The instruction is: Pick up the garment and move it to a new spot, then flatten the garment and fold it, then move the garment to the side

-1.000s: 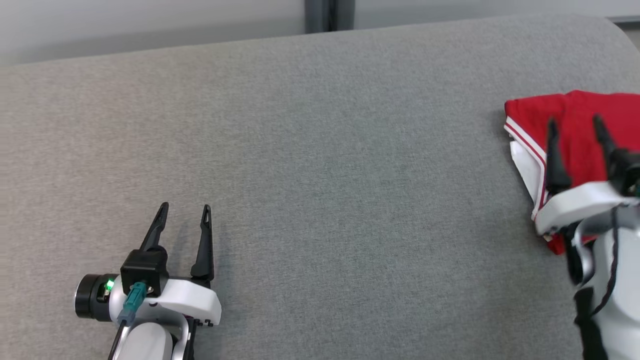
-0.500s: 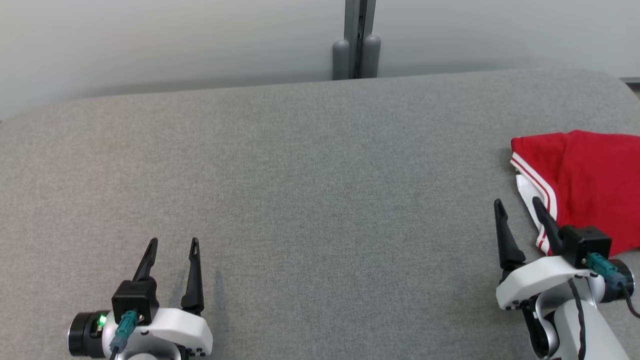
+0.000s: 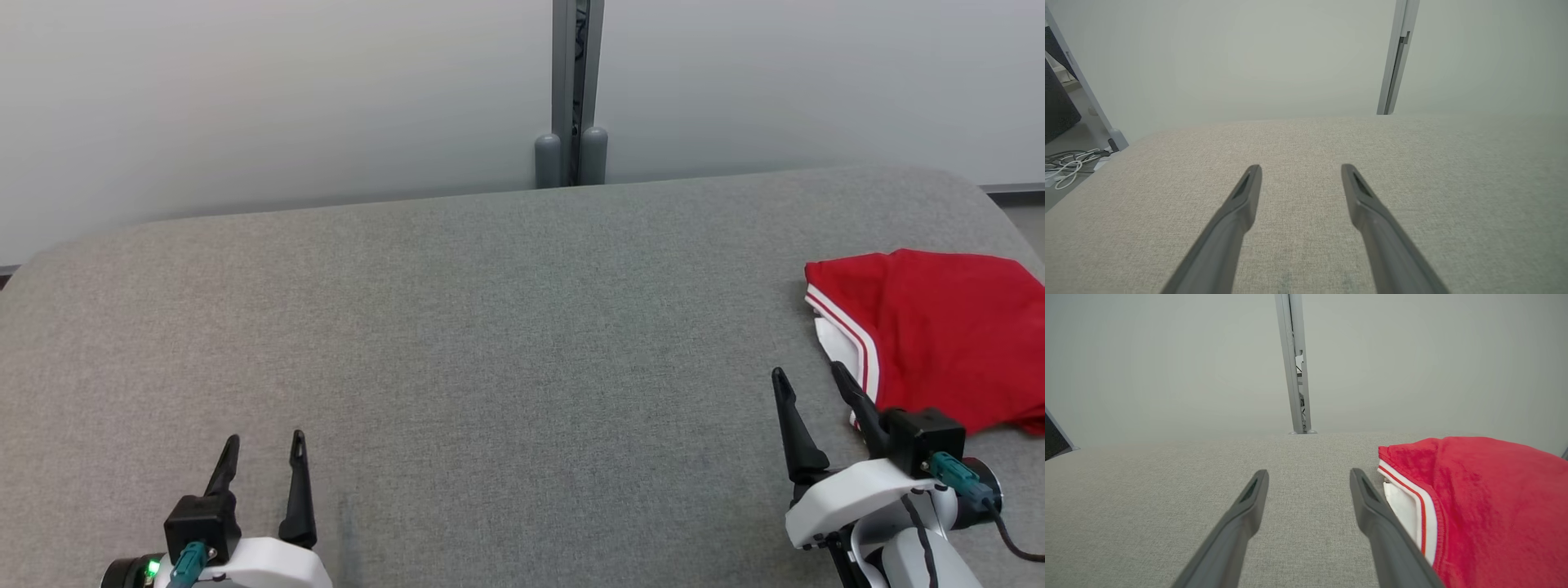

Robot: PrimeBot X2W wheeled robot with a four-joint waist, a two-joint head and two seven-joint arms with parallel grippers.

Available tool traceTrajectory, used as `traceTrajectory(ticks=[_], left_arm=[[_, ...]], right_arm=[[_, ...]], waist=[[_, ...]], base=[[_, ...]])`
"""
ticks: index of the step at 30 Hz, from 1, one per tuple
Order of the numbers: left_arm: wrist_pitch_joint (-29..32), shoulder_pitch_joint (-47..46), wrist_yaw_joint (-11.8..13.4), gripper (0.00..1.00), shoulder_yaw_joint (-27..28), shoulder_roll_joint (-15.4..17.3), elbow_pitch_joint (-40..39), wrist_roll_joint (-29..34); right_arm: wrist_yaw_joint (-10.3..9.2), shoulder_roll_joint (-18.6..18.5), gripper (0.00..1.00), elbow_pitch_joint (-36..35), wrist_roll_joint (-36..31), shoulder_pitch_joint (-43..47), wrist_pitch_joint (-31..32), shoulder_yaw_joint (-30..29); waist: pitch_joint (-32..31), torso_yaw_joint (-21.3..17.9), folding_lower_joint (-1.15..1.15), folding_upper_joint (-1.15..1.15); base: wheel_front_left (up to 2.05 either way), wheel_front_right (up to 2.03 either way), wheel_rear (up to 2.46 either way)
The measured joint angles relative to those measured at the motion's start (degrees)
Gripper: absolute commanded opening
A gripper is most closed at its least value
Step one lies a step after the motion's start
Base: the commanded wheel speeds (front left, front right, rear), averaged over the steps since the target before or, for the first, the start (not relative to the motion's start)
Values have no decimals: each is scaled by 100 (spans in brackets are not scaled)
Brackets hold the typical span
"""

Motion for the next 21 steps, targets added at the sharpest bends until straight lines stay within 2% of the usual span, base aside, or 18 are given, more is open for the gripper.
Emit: traceTrajectory(ticks=[21], left_arm=[[0,109,-101,100,73,1,46,-46]], right_arm=[[0,-1,100,-13,35,163,0,26]], waist=[[-61,10,0,0]], base=[[0,0,0]])
